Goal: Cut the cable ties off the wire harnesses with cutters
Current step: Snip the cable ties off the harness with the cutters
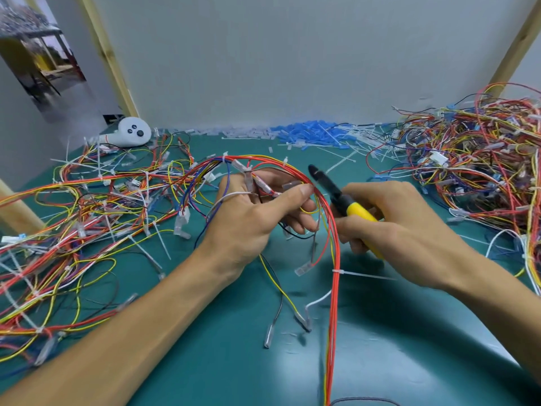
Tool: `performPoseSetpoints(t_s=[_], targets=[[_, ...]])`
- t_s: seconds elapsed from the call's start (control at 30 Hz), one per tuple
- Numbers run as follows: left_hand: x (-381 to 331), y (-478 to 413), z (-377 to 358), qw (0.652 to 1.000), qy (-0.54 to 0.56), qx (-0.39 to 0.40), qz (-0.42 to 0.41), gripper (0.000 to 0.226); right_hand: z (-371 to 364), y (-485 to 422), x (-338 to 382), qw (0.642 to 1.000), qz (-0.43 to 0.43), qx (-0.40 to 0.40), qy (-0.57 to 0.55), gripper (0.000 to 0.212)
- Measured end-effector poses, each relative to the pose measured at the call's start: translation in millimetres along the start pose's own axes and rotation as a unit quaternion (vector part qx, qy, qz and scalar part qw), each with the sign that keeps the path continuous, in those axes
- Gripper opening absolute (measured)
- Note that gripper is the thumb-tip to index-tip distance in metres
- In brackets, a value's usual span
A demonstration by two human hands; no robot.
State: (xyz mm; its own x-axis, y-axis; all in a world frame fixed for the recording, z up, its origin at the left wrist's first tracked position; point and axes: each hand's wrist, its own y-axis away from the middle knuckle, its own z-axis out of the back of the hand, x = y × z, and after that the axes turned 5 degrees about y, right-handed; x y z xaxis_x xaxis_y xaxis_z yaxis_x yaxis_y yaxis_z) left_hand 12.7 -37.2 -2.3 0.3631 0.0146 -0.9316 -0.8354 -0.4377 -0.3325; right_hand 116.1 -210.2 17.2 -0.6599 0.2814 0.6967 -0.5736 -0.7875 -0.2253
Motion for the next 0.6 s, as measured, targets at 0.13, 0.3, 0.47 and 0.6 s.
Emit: performPoseSetpoints(t_s=[0.13,0.3,0.47,0.6], targets=[[0.7,0.9,-0.3,1.000,-0.026,-0.004,-0.014,0.010,-2.3,0.2,0.1,0.999,0.007,0.014,0.028,0.020],[0.2,1.1,-1.0,0.999,-0.028,-0.002,-0.022,0.013,-0.6,1.3,0.1,0.992,-0.040,0.083,-0.090,0.026],[0.5,0.4,1.7,0.999,-0.018,0.003,-0.030,0.018,1.7,-3.9,-0.4,0.967,-0.069,0.156,-0.192,0.025],[2.2,-0.5,4.3,1.000,0.008,0.008,-0.022,0.017,2.2,-4.5,-1.5,0.964,-0.072,0.165,-0.197,0.027]])
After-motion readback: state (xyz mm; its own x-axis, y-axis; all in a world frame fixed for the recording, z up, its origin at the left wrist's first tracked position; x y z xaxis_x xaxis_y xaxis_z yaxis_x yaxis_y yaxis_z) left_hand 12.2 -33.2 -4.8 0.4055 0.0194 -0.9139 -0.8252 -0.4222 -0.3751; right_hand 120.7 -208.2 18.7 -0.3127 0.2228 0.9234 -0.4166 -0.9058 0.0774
